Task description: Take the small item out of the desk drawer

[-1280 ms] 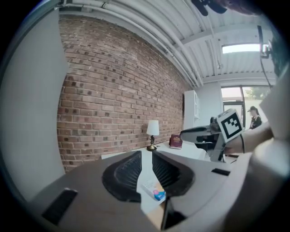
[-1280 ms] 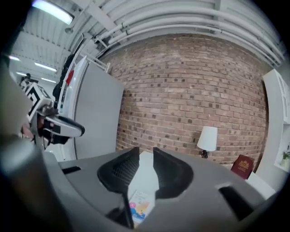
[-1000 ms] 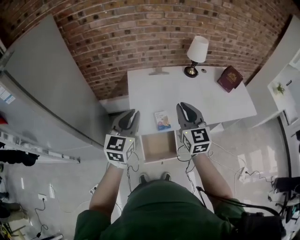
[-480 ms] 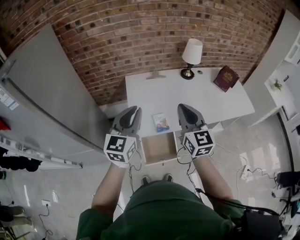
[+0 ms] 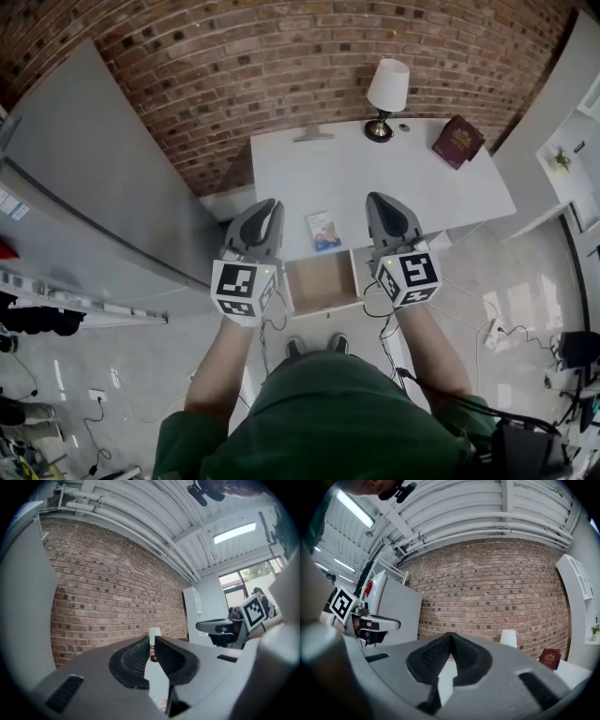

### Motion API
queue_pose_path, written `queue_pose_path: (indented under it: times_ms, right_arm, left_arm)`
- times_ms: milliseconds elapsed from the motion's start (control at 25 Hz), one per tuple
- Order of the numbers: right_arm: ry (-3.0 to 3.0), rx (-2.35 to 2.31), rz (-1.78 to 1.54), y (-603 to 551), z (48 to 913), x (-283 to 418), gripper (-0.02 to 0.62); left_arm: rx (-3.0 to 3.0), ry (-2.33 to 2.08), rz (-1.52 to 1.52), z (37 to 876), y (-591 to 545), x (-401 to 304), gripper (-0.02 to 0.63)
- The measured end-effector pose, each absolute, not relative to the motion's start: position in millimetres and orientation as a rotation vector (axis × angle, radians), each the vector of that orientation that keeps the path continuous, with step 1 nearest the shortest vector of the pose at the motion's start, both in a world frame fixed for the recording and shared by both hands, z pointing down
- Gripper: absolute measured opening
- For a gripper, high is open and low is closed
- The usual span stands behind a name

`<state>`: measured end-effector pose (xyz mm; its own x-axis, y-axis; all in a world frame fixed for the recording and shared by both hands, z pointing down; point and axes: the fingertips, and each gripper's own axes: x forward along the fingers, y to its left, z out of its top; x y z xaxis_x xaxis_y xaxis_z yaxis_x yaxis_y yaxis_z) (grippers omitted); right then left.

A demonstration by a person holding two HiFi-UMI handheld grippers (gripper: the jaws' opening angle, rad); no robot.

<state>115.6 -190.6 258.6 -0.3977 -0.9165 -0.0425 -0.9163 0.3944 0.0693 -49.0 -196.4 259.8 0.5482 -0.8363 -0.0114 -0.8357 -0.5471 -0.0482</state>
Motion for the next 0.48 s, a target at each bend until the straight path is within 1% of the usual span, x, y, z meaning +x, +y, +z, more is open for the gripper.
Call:
queue_pose_path:
  times_ms: [480]
  right_arm:
    - [-2.658,1.674,-0.098,-193.2,265.0,120.4,0.003]
  left_arm:
    - [-2.756,1.499,-0.03,273.1,-198.7,-39.7,0.034]
